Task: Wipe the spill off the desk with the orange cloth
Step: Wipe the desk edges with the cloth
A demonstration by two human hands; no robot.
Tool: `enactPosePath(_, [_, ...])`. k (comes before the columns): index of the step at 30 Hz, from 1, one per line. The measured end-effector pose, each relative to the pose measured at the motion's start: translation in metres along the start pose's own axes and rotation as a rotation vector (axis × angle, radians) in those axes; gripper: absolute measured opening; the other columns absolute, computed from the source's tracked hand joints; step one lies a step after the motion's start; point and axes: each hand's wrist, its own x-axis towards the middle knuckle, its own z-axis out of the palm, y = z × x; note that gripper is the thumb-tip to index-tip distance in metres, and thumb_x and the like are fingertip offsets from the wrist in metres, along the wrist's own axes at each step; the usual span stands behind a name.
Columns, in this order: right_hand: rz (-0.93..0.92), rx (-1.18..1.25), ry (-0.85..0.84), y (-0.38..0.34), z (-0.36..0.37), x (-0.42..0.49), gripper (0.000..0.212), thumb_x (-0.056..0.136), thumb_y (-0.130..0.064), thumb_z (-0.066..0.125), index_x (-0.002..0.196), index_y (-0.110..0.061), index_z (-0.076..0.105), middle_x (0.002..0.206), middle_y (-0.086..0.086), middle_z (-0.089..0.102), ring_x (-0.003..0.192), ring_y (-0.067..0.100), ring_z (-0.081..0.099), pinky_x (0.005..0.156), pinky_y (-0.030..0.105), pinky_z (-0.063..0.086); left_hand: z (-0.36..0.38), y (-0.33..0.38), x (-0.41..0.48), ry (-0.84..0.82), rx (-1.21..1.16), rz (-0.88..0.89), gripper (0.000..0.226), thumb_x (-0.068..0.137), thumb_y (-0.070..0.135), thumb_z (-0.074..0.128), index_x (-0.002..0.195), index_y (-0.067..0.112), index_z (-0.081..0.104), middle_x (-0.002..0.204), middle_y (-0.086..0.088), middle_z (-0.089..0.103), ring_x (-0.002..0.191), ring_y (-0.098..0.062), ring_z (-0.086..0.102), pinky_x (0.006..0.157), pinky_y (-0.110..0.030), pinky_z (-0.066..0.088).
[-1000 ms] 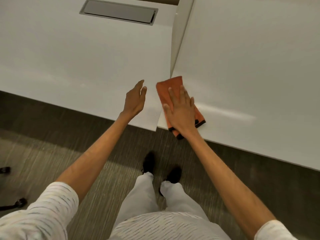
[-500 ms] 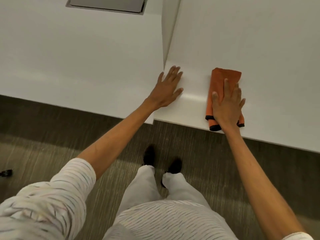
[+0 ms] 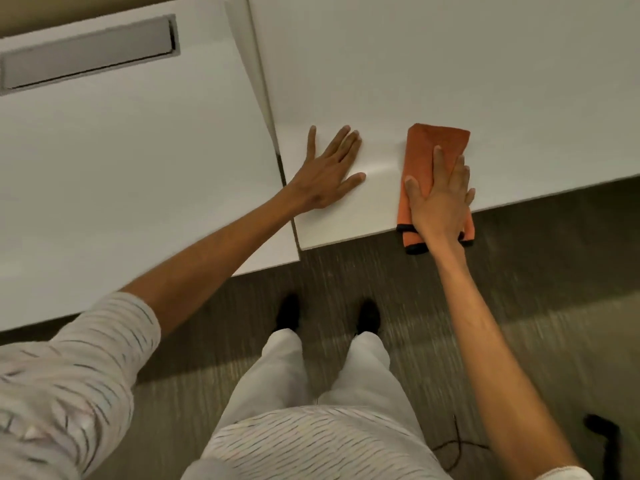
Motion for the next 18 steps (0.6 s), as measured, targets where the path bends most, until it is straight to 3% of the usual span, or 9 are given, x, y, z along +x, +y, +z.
enactPosePath(4, [0.116, 0.043, 0.106, -0.01, 0.016, -0.018, 0.069, 0.099, -0.055, 0.041, 0.158, -0.032, 0.015, 0.166, 0.013, 0.009, 0.153, 0.034, 0.006, 0.122, 0.058, 0.001, -0.002, -0.002, 0.001, 0.0, 0.036, 0.138, 0.069, 0.104, 0.051, 0.016, 0.158, 0.01, 0.003, 0.167, -0.008, 0.004, 0.154, -0.024, -0.003, 0.117, -0.066, -0.01])
enactPosePath(9, [0.211, 0.146, 0.122, -0.026, 0.025, -0.042, 0.068, 0.098, -0.039, 0.05, 0.158, -0.03, 0.019, 0.166, 0.012, 0.008, 0.153, 0.034, 0.002, 0.122, 0.057, 0.002, 0.001, -0.009, -0.003, -0.025, 0.049, 0.308, 0.06, 0.106, 0.044, 0.016, 0.158, 0.015, 0.01, 0.166, -0.007, 0.008, 0.154, -0.023, -0.003, 0.116, -0.066, -0.008])
enactPosePath(18, [0.217, 0.087, 0.153, -0.025, 0.034, -0.053, 0.066, 0.101, -0.041, 0.044, 0.158, -0.028, 0.015, 0.166, 0.014, 0.007, 0.153, 0.036, -0.001, 0.12, 0.06, 0.003, 0.009, -0.013, 0.001, -0.033, -0.106, 0.379, 0.059, 0.107, 0.041, 0.017, 0.158, 0.013, 0.009, 0.166, -0.009, 0.007, 0.154, -0.021, -0.001, 0.124, -0.05, -0.007])
